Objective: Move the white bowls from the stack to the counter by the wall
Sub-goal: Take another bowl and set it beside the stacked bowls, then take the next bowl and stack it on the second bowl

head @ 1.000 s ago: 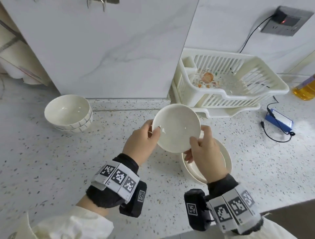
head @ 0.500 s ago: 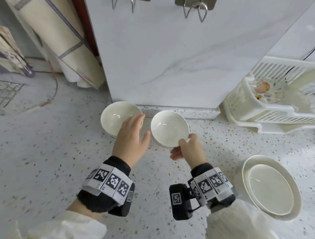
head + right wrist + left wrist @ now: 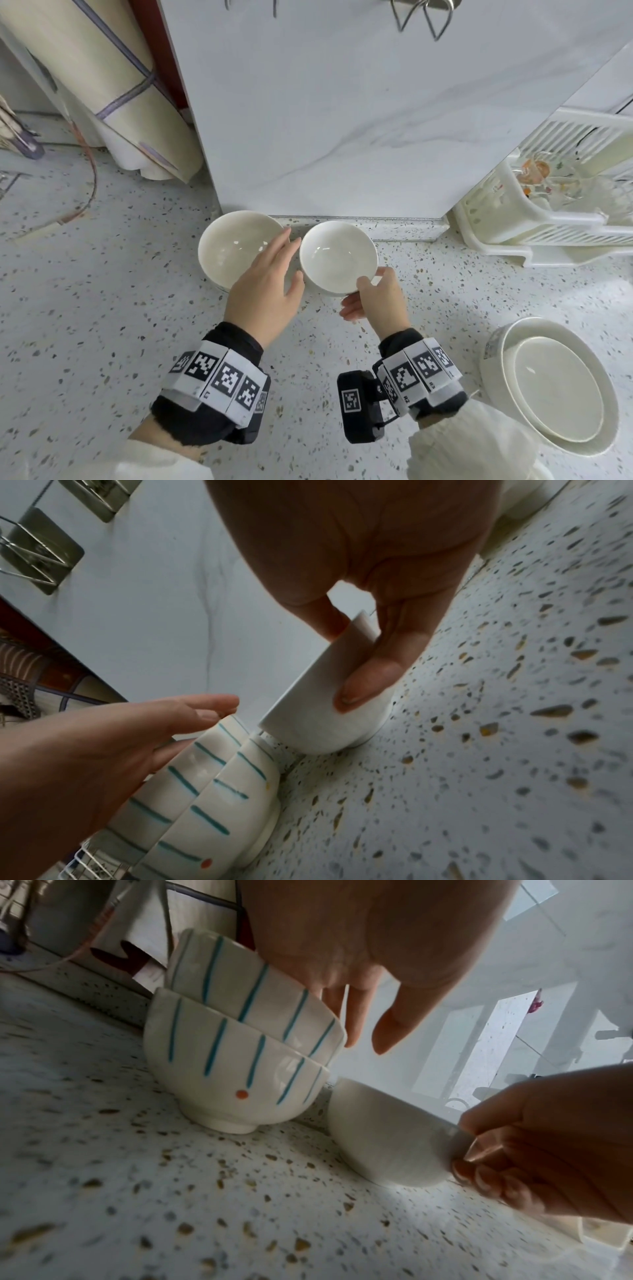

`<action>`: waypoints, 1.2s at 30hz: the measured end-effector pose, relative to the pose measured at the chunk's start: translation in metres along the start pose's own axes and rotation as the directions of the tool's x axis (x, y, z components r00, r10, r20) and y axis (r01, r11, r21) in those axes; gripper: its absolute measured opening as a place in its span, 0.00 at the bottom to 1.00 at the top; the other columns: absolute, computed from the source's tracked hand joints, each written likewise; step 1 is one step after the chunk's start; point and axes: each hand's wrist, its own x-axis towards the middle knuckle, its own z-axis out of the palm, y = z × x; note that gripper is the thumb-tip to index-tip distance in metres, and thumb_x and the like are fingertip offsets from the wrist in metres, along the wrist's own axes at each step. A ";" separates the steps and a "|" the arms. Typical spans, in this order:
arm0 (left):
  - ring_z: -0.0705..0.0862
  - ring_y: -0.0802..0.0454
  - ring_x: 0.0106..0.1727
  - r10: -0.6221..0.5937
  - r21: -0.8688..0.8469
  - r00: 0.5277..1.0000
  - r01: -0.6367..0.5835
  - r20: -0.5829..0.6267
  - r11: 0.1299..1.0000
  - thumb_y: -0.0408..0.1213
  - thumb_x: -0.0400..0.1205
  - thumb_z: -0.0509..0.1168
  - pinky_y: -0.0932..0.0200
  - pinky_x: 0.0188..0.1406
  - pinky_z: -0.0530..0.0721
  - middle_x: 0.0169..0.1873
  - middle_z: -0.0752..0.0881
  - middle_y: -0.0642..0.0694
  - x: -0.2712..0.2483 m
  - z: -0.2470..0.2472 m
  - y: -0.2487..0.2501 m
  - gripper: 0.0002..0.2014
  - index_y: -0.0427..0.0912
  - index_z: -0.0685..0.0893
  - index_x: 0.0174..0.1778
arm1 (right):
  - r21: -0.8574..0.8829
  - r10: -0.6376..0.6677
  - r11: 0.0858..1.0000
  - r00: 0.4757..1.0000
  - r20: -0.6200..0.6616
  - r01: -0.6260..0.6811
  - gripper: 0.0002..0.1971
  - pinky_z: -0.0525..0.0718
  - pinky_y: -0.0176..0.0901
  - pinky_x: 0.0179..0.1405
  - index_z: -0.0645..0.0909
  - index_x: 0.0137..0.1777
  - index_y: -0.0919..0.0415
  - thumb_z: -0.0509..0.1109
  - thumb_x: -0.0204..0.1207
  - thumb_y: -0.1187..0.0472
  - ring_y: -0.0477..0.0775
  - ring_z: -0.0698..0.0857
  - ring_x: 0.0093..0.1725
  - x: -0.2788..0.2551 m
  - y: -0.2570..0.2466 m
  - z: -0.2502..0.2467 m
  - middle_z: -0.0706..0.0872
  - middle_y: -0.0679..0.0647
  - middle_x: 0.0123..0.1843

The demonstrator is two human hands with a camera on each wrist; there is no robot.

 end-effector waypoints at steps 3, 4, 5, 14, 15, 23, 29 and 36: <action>0.65 0.58 0.78 0.002 0.004 1.000 -0.002 -0.002 1.000 0.40 0.82 0.55 0.58 0.61 0.77 0.80 0.61 0.58 0.000 0.000 0.000 0.23 0.49 0.65 0.75 | 0.006 0.006 1.000 1.000 0.013 -0.006 0.13 0.85 0.40 0.16 0.64 0.60 0.59 0.55 0.76 0.69 0.54 0.82 0.17 0.001 0.000 -0.002 0.84 0.62 0.26; 0.65 0.58 0.77 -0.002 0.006 1.000 0.002 -0.002 1.000 0.40 0.82 0.55 0.58 0.60 0.77 0.80 0.60 0.57 0.000 0.001 0.001 0.23 0.48 0.66 0.75 | 0.007 0.008 1.000 1.000 0.020 -0.008 0.14 0.85 0.40 0.17 0.64 0.62 0.60 0.56 0.77 0.67 0.54 0.82 0.17 0.000 0.000 -0.003 0.84 0.62 0.27; 0.66 0.57 0.77 -0.008 0.006 1.000 0.008 0.000 1.000 0.39 0.82 0.55 0.58 0.59 0.77 0.80 0.60 0.57 0.000 0.001 0.002 0.23 0.48 0.66 0.74 | 0.007 0.009 1.000 1.000 0.030 -0.009 0.15 0.86 0.40 0.17 0.64 0.64 0.60 0.57 0.78 0.65 0.54 0.82 0.18 -0.001 0.000 -0.004 0.84 0.62 0.28; 0.63 0.47 0.78 -0.061 -0.051 0.988 0.054 -0.144 0.997 0.35 0.80 0.60 0.50 0.71 0.71 0.76 0.64 0.43 -0.011 0.017 0.034 0.22 0.41 0.68 0.71 | -0.134 -0.086 0.985 0.984 0.154 0.107 0.16 0.87 0.44 0.33 0.70 0.67 0.64 0.56 0.80 0.66 0.52 0.83 0.28 -0.027 0.006 -0.064 0.82 0.56 0.34; 0.63 0.46 0.77 -0.055 -0.051 0.986 0.048 -0.158 0.998 0.35 0.79 0.60 0.49 0.71 0.71 0.76 0.65 0.42 -0.013 0.023 0.042 0.22 0.41 0.68 0.71 | -0.148 -0.105 0.981 0.982 0.157 0.128 0.15 0.87 0.45 0.35 0.73 0.64 0.65 0.55 0.80 0.67 0.52 0.83 0.28 -0.031 0.008 -0.077 0.82 0.56 0.34; 0.67 0.50 0.76 0.052 -0.089 0.997 -0.057 -0.058 0.994 0.36 0.81 0.58 0.61 0.64 0.70 0.75 0.67 0.44 -0.044 0.091 0.120 0.22 0.41 0.67 0.71 | -0.361 -0.347 0.883 0.935 -0.073 0.299 0.11 0.83 0.41 0.44 0.82 0.53 0.60 0.59 0.77 0.66 0.54 0.84 0.43 -0.058 0.043 -0.190 0.86 0.55 0.44; 0.64 0.56 0.77 0.082 -0.175 0.993 -0.066 0.089 0.982 0.38 0.82 0.56 0.66 0.65 0.68 0.78 0.64 0.50 -0.068 0.143 0.174 0.24 0.45 0.61 0.75 | -0.673 -0.459 0.696 0.876 -0.149 0.251 0.15 0.75 0.49 0.56 0.76 0.63 0.64 0.61 0.76 0.66 0.63 0.77 0.59 -0.061 0.081 -0.254 0.80 0.65 0.62; 0.66 0.54 0.77 0.034 -0.193 0.969 0.015 0.245 0.981 0.43 0.82 0.55 0.63 0.65 0.69 0.81 0.59 0.52 -0.081 0.179 0.204 0.28 0.47 0.54 0.78 | -0.750 -0.363 0.625 0.931 -0.031 0.219 0.23 0.72 0.40 0.43 0.63 0.73 0.60 0.57 0.78 0.66 0.60 0.82 0.56 -0.065 0.097 -0.272 0.80 0.61 0.66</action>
